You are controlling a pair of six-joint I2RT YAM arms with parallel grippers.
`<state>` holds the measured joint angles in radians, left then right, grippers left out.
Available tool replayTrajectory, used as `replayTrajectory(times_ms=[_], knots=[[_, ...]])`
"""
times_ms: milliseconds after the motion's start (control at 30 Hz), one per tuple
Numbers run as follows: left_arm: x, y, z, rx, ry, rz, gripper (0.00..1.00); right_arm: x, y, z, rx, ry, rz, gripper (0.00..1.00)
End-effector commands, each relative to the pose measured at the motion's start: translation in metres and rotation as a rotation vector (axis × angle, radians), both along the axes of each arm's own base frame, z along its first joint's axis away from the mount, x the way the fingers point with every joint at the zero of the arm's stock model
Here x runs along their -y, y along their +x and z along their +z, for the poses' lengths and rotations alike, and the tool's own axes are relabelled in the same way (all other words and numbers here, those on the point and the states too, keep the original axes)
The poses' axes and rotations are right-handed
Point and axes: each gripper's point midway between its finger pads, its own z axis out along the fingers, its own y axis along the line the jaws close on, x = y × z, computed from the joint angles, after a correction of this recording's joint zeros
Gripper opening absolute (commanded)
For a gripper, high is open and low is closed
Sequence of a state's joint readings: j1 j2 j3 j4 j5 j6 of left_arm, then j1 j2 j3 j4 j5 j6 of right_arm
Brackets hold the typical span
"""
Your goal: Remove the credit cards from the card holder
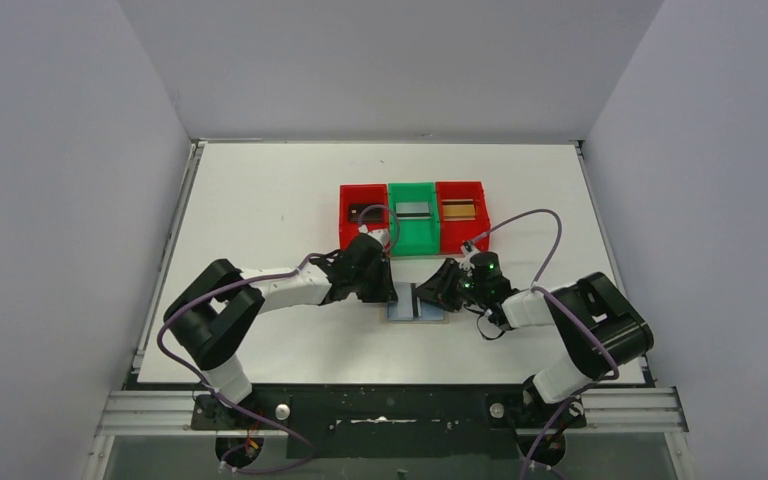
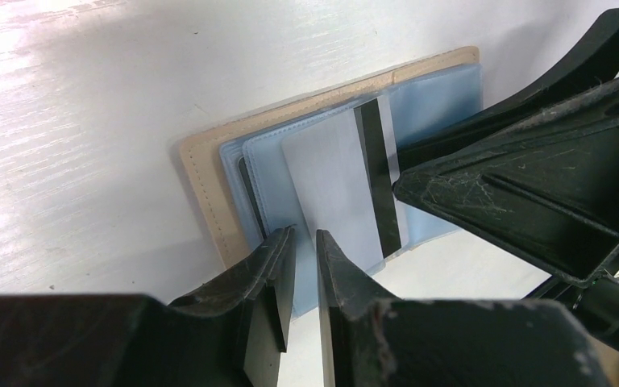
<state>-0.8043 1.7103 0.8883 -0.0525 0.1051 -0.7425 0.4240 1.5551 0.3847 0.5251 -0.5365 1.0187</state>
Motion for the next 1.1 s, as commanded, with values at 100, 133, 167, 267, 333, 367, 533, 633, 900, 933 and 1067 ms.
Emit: replayTrajectory(times_ms=[100,133,167,267,333,367,533,633,900,933,1067], knots=[[-0.014,-0.01,-0.02,-0.033,0.094,-0.017,0.17,-0.003,0.007,0.002,0.035,0.007,0.015,0.38],[-0.014,-0.01,-0.02,-0.032,0.092,-0.016,0.17,-0.002,0.007,0.002,0.038,0.003,0.011,0.41],[-0.014,-0.01,-0.019,-0.03,0.089,-0.013,0.17,0.0,0.007,0.001,0.04,-0.007,0.004,0.44],[-0.014,-0.008,-0.015,-0.014,0.073,0.001,0.17,0.008,0.007,-0.003,0.041,-0.063,-0.024,0.5],[-0.014,-0.007,-0.013,-0.008,0.059,0.008,0.17,0.006,0.006,-0.001,0.049,-0.057,-0.011,0.48],[-0.013,-0.007,-0.012,-0.008,0.054,0.006,0.17,0.004,0.006,0.0,0.053,-0.045,0.0,0.46],[-0.011,-0.008,-0.016,-0.018,0.052,0.002,0.16,-0.009,-0.002,0.0,0.047,-0.012,0.056,0.36],[-0.011,-0.008,-0.015,-0.016,0.047,0.003,0.16,-0.012,-0.003,-0.002,0.041,-0.012,0.067,0.3],[-0.013,-0.009,-0.015,-0.016,0.052,0.008,0.16,-0.01,-0.001,-0.003,0.043,-0.016,0.048,0.1],[-0.013,-0.008,-0.015,-0.016,0.053,0.01,0.16,-0.009,0.0,-0.003,0.044,-0.018,0.043,0.1],[-0.013,-0.008,-0.014,-0.013,0.054,0.01,0.16,-0.003,0.0,-0.001,0.053,-0.018,0.018,0.01]])
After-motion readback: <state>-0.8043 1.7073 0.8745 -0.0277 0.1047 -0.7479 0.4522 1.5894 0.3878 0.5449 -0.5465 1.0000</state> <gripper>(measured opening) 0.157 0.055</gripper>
